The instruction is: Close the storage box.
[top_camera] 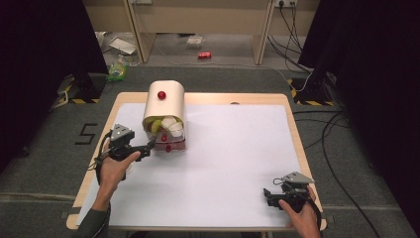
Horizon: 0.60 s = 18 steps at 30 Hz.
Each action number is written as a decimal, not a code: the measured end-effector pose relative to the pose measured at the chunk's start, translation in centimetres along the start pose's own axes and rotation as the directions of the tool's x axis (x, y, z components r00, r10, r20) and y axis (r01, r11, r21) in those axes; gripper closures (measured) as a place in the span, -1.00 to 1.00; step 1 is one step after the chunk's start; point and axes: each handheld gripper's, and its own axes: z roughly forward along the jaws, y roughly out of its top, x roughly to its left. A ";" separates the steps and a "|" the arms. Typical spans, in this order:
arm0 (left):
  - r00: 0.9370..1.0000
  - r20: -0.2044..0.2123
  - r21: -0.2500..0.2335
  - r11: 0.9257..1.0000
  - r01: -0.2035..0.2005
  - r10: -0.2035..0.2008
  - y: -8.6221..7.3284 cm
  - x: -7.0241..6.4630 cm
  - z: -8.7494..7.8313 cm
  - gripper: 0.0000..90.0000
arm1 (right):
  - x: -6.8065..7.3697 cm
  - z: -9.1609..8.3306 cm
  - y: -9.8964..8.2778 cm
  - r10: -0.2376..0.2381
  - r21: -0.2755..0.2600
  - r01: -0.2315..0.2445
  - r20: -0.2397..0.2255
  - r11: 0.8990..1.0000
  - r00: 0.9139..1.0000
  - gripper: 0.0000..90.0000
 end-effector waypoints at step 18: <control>1.000 -0.018 0.009 1.000 0.004 -0.004 0.6 0.1 0.7 -0.75 | 0.0 0.0 0.0 0.000 0.000 0.000 0.000 1.000 1.000 -0.99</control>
